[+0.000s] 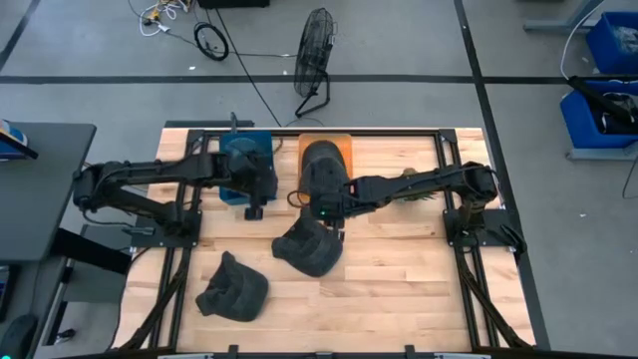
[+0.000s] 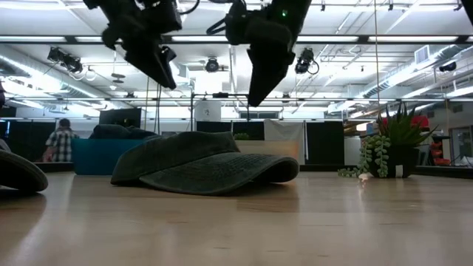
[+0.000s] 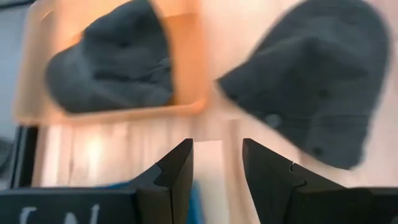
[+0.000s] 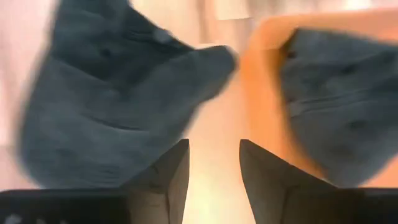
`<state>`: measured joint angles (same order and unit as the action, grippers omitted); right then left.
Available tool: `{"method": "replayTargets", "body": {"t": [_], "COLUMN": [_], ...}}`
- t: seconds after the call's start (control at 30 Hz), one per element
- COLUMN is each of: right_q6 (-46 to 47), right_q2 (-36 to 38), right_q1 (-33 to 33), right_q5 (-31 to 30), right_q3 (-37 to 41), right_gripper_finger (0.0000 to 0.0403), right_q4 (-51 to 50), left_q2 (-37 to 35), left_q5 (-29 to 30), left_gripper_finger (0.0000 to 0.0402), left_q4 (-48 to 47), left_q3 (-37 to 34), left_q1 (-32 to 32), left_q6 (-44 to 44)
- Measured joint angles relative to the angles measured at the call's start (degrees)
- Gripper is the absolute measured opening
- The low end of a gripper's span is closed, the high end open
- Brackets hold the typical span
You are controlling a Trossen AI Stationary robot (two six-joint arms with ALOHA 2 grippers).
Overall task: Pick & Place hat
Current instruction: Put the right black cap into the orange bin
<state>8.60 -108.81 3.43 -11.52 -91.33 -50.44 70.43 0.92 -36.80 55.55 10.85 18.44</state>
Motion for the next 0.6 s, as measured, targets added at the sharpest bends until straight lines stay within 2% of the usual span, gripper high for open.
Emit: {"method": "replayTargets", "body": {"t": [0.13, 0.27, 0.4, 0.6], "right_q6": [13.92, 29.08, 35.72, 43.70], "right_q2": [0.00, 0.00, -0.68, -4.37], "right_q1": [1.39, 2.40, 3.56, 5.55], "right_q5": [1.61, 1.73, 2.51, 2.58], "right_q3": [0.00, 0.00, 0.01, 0.09], "right_gripper_finger": [0.0141, 0.0137, 0.0133, 0.0118], "right_q4": [2.22, 6.33, 6.01, 7.64], "left_q2": [0.00, 0.00, 0.00, 0.00], "left_q5": [0.23, 5.52, 11.74, 13.06], "left_gripper_finger": [0.0142, 0.0142, 0.0142, 0.0142], "left_q4": [0.02, 0.07, 0.09, 0.12], "left_q3": [0.00, 0.00, 0.00, 0.00], "left_q1": [-4.27, -6.46, -6.97, -6.97], "left_q6": [2.14, 1.14, -0.58, -0.91]}}
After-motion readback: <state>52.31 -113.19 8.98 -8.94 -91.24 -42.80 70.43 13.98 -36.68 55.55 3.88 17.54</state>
